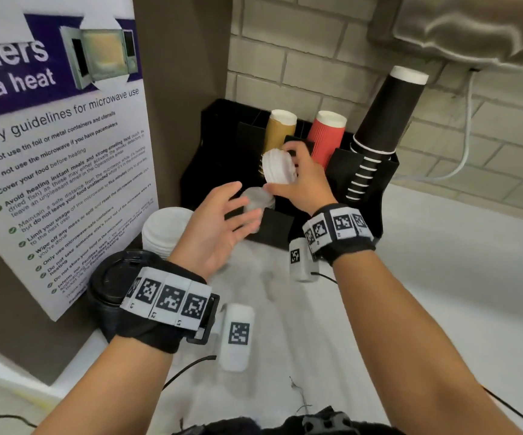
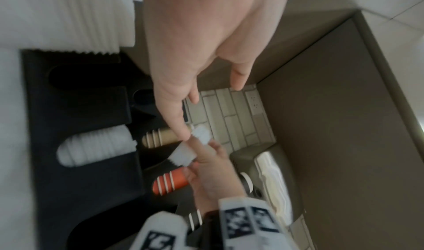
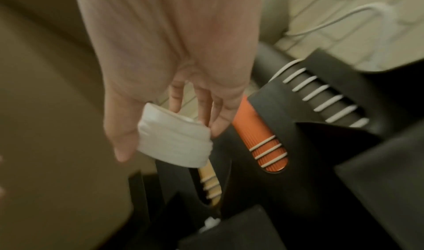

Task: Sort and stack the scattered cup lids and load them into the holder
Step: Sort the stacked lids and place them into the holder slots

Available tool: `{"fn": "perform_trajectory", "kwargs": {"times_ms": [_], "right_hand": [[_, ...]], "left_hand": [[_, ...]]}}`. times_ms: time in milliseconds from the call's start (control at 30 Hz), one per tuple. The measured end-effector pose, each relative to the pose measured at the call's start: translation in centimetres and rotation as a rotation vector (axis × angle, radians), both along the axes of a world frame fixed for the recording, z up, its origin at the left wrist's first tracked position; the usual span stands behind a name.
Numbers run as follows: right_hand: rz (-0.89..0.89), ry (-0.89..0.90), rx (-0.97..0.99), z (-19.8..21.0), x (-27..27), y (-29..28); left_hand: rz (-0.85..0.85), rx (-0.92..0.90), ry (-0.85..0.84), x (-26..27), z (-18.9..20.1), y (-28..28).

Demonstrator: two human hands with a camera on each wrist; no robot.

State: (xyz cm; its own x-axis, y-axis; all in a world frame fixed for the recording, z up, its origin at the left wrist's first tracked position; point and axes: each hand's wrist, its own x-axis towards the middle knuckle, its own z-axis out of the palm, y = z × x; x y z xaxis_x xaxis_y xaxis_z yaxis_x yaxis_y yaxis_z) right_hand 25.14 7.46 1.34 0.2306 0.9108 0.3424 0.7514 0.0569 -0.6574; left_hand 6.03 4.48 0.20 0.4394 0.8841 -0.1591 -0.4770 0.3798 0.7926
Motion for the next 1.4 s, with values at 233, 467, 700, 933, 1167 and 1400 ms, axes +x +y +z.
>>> {"fn": "perform_trajectory", "kwargs": {"times_ms": [233, 467, 700, 933, 1167, 1400], "right_hand": [[0.041, -0.389, -0.305, -1.8, -0.3, 4.1], [-0.001, -0.553, -0.388, -2.0, -1.4, 5.4], [0.021, -0.642, -0.475, -2.1, -2.3, 5.2], [-0.037, -0.883, -0.511, -3.1, -3.6, 3.9], [-0.036, -0.785, -0.461, -2.9, -4.0, 2.2], [-0.115, -0.134, -0.219, -1.8, 0.5, -4.3]], "left_hand": [[0.084, 0.01, -0.021, -1.6, 0.8, 0.9], [0.098, -0.005, -0.023, -1.8, 0.7, 1.1], [0.099, -0.005, -0.03, -2.3, 0.5, 1.1], [0.093, 0.008, -0.023, -2.4, 0.5, 0.8], [0.065, 0.053, 0.027, -2.3, 0.6, 0.1], [-0.012, 0.095, 0.119, -1.5, -0.5, -1.2]]}}
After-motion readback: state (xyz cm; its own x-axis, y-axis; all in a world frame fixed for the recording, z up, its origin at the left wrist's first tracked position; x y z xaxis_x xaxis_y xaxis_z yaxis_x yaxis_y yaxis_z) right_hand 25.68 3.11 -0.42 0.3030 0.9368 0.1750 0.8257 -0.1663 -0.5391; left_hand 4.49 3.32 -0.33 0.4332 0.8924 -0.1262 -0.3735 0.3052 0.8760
